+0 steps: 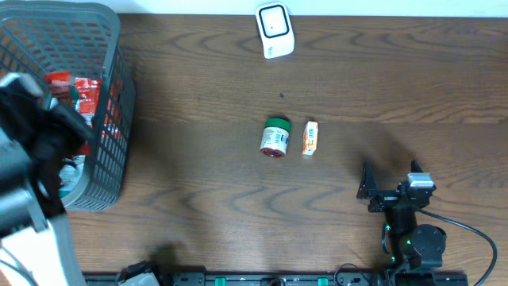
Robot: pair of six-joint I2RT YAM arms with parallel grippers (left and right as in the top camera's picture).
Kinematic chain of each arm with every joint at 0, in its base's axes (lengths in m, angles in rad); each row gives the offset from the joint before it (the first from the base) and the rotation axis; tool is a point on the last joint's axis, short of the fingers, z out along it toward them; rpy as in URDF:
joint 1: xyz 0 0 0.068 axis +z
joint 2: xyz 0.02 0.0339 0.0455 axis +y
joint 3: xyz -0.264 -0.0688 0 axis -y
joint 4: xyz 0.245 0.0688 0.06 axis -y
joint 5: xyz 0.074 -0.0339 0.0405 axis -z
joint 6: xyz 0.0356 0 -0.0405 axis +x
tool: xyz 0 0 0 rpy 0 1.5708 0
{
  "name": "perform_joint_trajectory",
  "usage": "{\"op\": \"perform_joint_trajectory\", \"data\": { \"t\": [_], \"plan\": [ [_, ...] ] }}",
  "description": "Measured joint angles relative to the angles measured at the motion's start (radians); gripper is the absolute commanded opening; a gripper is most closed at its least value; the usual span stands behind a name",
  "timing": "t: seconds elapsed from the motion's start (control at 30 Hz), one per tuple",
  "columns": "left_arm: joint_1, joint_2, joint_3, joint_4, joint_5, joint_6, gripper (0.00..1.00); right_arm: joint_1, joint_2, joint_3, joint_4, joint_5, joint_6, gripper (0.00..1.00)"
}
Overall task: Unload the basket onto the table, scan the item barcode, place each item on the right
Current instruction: 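Grasp the red stick sachet with the left gripper, then carry the red sachet toward the scanner and drop it on the table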
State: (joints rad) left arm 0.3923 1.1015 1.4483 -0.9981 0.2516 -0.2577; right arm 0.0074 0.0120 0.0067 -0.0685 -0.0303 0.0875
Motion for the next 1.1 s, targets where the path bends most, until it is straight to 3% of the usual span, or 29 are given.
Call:
{"op": "perform_joint_trajectory", "data": {
  "t": [0.23, 0.53, 1.1],
  "plan": [
    [-0.245, -0.068, -0.002, -0.073, 0.014, -0.009, 0.07, 0.000, 0.000, 0.000, 0.000, 0.000, 0.000, 0.99],
    [-0.500, 0.027, -0.038, -0.091, 0.016, -0.054, 0.07, 0.000, 0.000, 0.000, 0.000, 0.000, 0.000, 0.99],
    [-0.766, 0.377, -0.040, -0.025, -0.004, -0.133, 0.08, 0.000, 0.000, 0.000, 0.000, 0.000, 0.000, 0.99]
  ]
}}
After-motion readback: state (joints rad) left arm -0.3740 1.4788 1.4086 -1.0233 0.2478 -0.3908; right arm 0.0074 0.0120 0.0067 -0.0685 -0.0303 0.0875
